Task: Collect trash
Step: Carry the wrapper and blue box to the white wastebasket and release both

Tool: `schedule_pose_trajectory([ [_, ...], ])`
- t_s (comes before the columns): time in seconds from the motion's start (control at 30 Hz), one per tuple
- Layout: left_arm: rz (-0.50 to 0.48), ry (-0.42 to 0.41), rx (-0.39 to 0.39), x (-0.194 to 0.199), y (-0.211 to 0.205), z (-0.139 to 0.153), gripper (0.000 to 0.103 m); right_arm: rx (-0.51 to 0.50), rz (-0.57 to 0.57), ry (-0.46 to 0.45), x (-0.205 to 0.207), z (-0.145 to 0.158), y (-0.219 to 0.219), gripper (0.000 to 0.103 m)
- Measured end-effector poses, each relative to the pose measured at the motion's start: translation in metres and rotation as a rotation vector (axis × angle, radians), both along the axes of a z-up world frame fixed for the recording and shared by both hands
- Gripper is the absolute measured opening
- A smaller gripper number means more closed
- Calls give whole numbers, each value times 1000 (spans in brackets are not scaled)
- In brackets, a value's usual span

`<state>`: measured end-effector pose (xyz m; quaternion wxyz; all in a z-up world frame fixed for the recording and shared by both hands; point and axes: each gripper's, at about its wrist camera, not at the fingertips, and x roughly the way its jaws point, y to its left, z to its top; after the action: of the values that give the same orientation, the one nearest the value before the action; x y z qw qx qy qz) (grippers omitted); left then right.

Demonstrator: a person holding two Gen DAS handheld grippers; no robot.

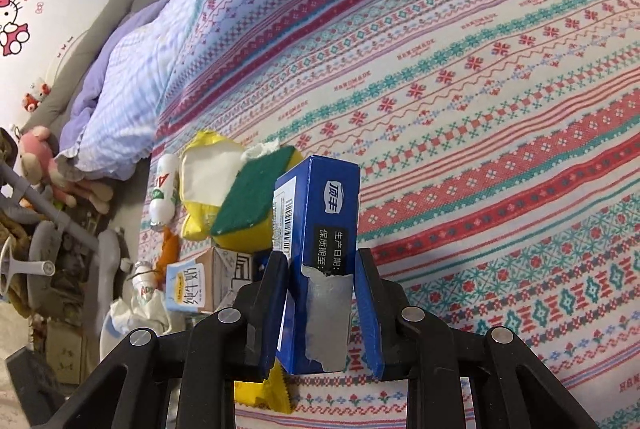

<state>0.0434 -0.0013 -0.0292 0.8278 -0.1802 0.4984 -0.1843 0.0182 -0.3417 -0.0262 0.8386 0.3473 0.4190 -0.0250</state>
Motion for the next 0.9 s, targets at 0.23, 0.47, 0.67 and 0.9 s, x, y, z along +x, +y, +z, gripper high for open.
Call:
schedule_pose_trajectory([
  [0.23,28,-129,64,2,43,33,2,-26,2,-36,-7,13,6,30],
  [0.47,240,-49,28,32,144,32,3,-62,46,-87,-4,26,31,30],
  [0.67,418,116,44,69,226,-3,3,-73,127,-119,5,31,71,30],
  [0.9,450,211,73,89,258,-36,3,-78,311,-186,17,41,161,30],
])
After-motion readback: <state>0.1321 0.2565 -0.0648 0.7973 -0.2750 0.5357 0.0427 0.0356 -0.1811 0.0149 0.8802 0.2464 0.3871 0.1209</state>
